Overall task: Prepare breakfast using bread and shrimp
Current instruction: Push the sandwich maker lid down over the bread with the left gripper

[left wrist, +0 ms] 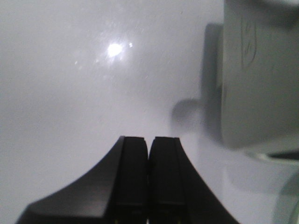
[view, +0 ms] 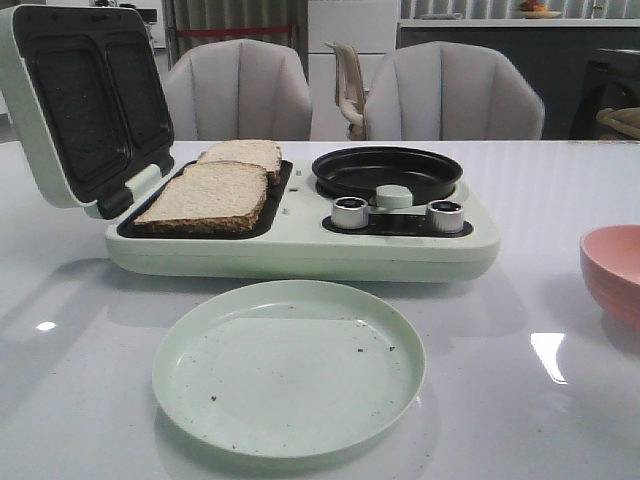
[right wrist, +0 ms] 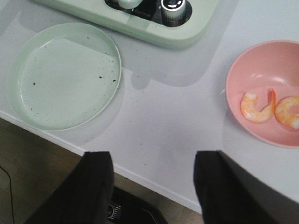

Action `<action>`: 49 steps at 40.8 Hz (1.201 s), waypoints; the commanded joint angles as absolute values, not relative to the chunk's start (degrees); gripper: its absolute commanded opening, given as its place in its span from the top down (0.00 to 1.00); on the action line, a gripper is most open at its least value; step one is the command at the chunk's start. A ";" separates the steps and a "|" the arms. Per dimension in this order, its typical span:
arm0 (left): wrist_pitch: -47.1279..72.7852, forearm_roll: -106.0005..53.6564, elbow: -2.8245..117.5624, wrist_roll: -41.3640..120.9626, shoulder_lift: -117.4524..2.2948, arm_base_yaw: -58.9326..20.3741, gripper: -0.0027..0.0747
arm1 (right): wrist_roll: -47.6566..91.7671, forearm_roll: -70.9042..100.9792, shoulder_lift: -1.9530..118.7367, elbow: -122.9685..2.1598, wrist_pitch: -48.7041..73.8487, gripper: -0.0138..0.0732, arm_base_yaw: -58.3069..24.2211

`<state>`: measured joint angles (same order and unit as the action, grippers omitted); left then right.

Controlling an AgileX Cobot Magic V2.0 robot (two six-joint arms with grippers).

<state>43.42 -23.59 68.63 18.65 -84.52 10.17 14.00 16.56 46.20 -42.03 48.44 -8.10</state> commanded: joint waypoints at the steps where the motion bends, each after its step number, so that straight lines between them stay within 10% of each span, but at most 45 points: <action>1: 40.36 -37.64 75.32 23.49 -87.49 11.74 0.83 | 14.03 17.96 45.89 -43.54 45.87 0.27 -7.59; 28: 48.56 -58.38 90.07 35.73 -101.05 7.95 0.84 | 14.03 17.96 45.89 -43.54 45.87 0.27 -7.59; 49: 48.91 -54.44 67.95 46.40 -82.27 -3.59 0.83 | 14.03 17.96 45.89 -43.54 45.87 0.27 -7.59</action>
